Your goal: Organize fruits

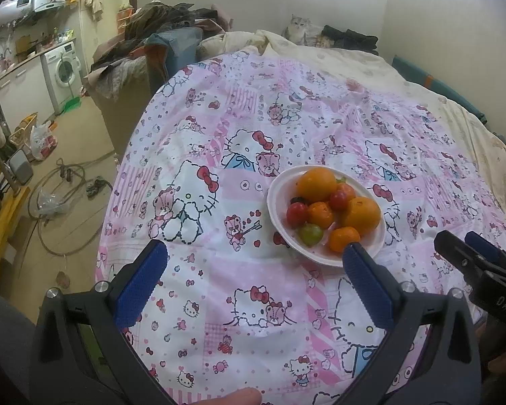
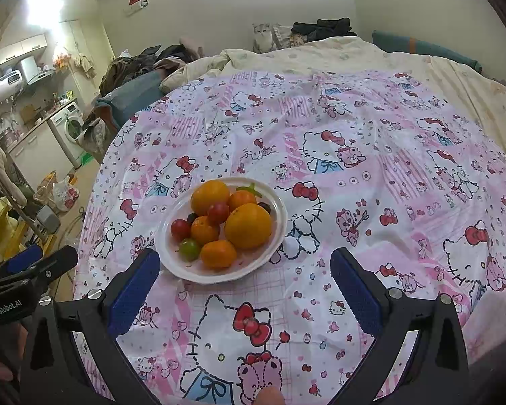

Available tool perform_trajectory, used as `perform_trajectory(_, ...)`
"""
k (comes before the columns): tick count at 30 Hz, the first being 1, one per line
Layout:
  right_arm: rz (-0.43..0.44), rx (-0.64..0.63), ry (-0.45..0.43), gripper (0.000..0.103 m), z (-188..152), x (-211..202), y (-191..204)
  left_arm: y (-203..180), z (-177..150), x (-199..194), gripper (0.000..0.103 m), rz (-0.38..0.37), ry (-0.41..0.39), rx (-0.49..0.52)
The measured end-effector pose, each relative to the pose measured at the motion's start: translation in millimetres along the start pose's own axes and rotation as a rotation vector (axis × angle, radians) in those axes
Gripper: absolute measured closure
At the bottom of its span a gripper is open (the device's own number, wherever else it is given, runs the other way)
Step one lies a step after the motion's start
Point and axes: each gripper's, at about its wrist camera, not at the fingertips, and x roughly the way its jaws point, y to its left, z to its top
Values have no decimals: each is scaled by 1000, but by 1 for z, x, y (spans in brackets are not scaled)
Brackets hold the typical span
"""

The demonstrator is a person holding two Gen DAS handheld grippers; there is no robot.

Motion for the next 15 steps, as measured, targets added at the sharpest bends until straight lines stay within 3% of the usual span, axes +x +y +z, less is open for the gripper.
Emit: perform_trajectory(15, -6, 5, 3, 0, -3, 2, 0, 1, -2, 2, 0, 9, 6, -12)
